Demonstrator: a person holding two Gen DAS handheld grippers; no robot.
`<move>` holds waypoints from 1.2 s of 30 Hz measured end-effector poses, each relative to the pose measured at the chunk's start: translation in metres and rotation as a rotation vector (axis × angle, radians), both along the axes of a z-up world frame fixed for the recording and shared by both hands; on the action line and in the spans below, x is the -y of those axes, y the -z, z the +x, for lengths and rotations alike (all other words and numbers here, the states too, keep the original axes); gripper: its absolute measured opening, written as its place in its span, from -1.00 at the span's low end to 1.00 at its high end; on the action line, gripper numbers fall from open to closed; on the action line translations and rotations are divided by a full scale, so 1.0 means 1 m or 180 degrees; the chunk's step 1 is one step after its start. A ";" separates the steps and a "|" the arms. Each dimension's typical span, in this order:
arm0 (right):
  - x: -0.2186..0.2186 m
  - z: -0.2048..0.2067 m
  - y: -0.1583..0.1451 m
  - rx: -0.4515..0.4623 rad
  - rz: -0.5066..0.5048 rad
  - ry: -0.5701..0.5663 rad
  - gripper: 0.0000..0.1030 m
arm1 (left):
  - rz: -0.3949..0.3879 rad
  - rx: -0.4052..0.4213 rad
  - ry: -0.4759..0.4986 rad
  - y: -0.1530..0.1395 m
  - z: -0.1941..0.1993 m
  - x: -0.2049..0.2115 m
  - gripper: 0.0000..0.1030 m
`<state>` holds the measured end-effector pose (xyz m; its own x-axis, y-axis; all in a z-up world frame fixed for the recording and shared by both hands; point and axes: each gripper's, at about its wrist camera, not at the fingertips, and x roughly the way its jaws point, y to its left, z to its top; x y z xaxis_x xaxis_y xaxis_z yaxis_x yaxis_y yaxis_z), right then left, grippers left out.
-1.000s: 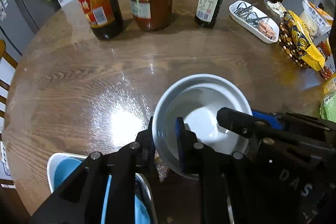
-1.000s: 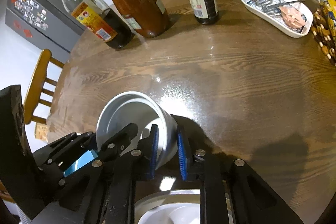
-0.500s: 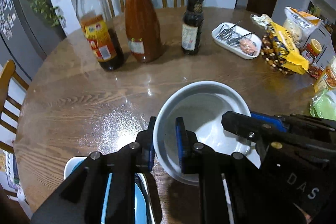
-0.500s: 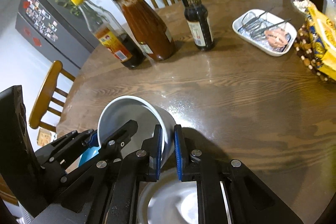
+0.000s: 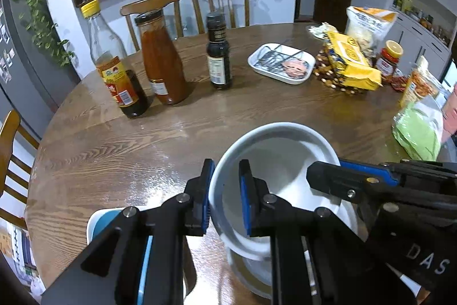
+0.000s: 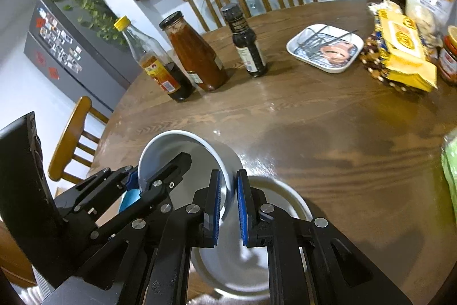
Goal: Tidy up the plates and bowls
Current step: 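Grasp the deep white bowl rim with both grippers and lift it, then carry the deep white bowl over the nested bowls and lower it in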
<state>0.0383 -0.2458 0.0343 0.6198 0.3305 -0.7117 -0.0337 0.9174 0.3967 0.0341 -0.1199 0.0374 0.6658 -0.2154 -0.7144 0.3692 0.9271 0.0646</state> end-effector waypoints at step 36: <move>0.017 -0.040 0.025 -0.0243 0.0202 0.0164 -0.73 | 0.0071 -0.0344 0.0280 0.018 -0.024 0.014 -0.67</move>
